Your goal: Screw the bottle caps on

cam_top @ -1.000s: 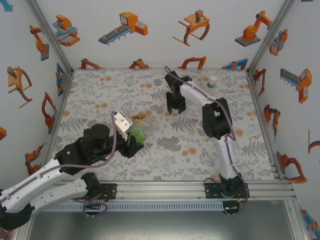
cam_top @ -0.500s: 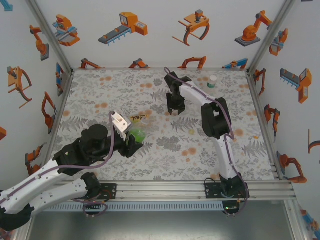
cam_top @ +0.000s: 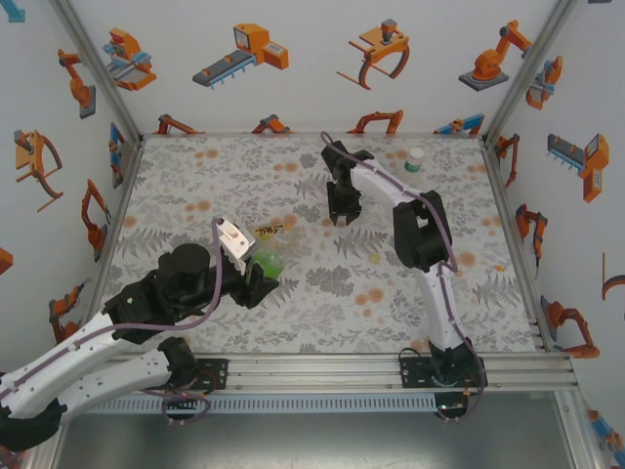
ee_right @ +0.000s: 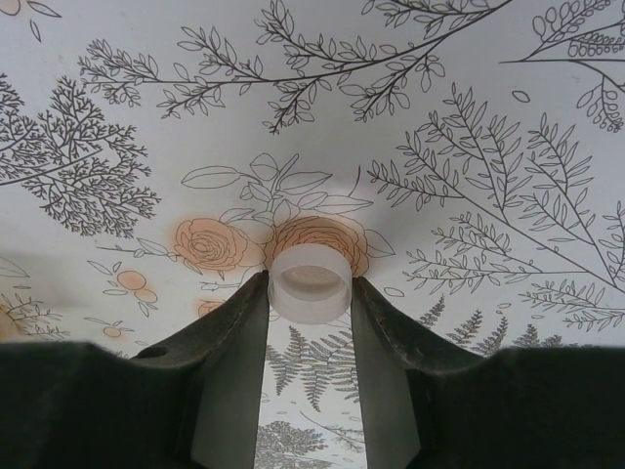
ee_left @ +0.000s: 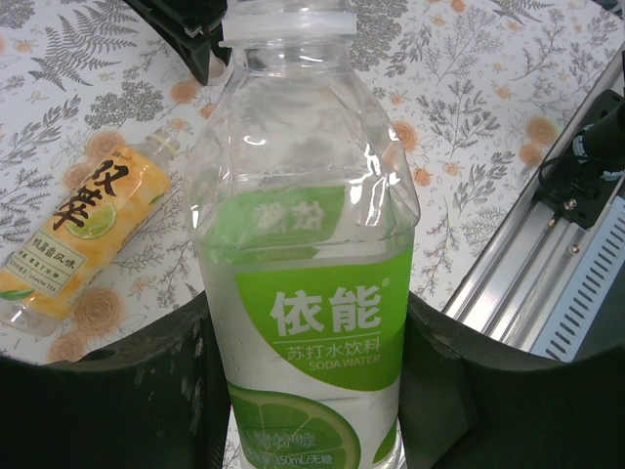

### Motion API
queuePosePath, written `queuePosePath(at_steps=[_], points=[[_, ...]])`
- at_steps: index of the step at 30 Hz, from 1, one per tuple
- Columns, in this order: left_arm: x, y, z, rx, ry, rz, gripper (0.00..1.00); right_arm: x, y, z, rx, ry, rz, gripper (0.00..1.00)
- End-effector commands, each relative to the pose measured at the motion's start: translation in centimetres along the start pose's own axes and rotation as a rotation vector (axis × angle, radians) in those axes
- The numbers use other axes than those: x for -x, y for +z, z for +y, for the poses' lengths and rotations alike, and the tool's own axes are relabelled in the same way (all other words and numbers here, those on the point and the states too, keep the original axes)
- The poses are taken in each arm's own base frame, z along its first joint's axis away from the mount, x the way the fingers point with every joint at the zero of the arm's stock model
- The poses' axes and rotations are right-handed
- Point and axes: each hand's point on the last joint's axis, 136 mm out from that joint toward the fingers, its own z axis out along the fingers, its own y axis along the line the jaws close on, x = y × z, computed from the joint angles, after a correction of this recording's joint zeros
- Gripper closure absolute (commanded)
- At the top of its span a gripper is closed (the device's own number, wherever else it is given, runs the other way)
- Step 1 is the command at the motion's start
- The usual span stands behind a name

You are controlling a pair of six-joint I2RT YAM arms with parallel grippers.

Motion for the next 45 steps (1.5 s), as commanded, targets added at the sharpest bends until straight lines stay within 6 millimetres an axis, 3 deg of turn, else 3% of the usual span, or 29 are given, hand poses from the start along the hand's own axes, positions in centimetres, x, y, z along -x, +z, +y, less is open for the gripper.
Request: queuePosePath(at_steps=[1,11,23,33,40,45], points=[[1.2,-0.4,0.0,0.002,0.005,-0.043,0.98,-0.4,-0.4,-0.3,-0.002,0.014,-0.001,0.63],[1.3,0.3,-0.7,-0.040,-0.033,-0.040,0.98,-4.4,-2.7,0.3,-0.006,0.016,0.006,0.64],[1.4,-0.1,-1.9,-0.112,-0.086,-0.042,0.99,-12.1,-4.7,1.7,-0.028,0.000,0.013,0.65],[1.1,-1.7,-1.7,-0.110,-0.115,-0.059,0.98,-18.1,-5.4,4.3,-0.024,-0.023,0.007,0.65],[1.0,-2.6,-1.2,-0.084,-0.117,-0.076,0.98,-20.7,-4.9,5.0,-0.023,-0.035,0.014,0.65],[1.0,-2.6,-1.2,-0.083,-0.123,-0.074,0.98,-21.0,-4.6,5.2,-0.013,-0.027,0.013,0.65]])
